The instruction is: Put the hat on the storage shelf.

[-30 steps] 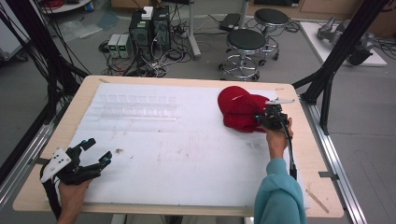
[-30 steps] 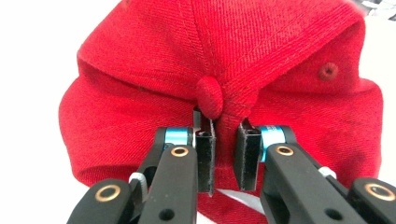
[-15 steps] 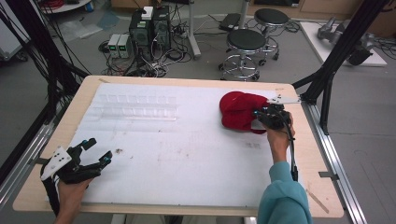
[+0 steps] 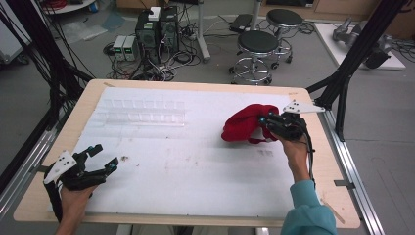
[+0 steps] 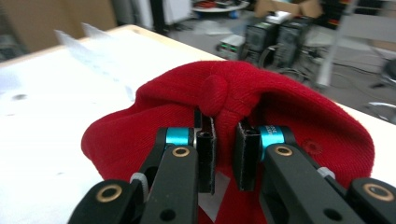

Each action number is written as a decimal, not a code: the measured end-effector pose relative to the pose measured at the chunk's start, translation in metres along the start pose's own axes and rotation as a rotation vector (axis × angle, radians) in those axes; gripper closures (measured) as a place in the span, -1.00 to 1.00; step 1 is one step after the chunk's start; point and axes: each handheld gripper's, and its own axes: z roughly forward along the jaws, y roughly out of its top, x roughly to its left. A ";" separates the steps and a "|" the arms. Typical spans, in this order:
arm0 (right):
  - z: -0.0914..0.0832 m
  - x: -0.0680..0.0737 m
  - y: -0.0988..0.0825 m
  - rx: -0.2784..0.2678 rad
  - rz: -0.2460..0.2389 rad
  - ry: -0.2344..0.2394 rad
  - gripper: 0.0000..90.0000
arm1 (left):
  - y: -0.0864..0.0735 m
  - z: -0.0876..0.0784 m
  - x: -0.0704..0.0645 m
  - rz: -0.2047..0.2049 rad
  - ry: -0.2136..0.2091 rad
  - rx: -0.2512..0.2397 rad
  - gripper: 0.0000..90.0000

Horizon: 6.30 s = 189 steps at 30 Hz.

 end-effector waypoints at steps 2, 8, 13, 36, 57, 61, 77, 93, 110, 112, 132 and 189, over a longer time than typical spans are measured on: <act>0.000 0.005 0.001 -0.005 -0.014 0.046 0.82 | 0.002 0.001 -0.001 0.001 -0.005 0.001 -0.64; 0.006 0.020 0.005 -0.032 -0.048 0.156 0.82 | 0.013 0.005 -0.005 0.015 -0.043 0.009 -0.64; 0.013 0.038 0.009 -0.018 -0.109 0.275 0.82 | 0.025 0.008 -0.011 0.029 -0.087 0.018 -0.64; 0.038 0.107 0.039 0.003 -0.286 0.579 0.82 | 0.096 0.053 -0.058 0.068 -0.431 0.115 -0.65; 0.054 0.146 0.053 0.021 -0.394 0.724 0.82 | 0.117 0.108 -0.101 0.136 -0.727 0.182 -0.66; 0.055 0.147 0.054 0.024 -0.412 0.739 0.81 | 0.112 0.117 -0.107 0.132 -0.752 0.211 -0.67; 0.064 0.153 0.055 0.015 -0.429 0.773 0.81 | 0.092 0.125 -0.117 0.085 -0.827 0.268 -0.35; 0.069 0.161 0.055 0.019 -0.420 0.779 0.63 | 0.095 0.111 -0.119 0.069 -0.727 0.318 0.82; 0.055 0.161 0.055 -0.029 -0.286 0.641 -0.73 | 0.096 0.102 -0.109 0.071 -0.600 0.298 0.82; 0.051 0.162 0.053 -0.041 -0.275 0.629 -0.73 | 0.097 0.101 -0.107 0.062 -0.587 0.291 0.82; 0.031 0.172 0.016 -0.073 -0.119 0.397 -0.73 | 0.129 0.108 -0.091 0.017 -0.428 0.217 0.82; 0.063 0.198 -0.008 -0.140 0.040 0.111 0.90 | 0.139 0.108 -0.083 0.017 -0.265 0.151 -0.76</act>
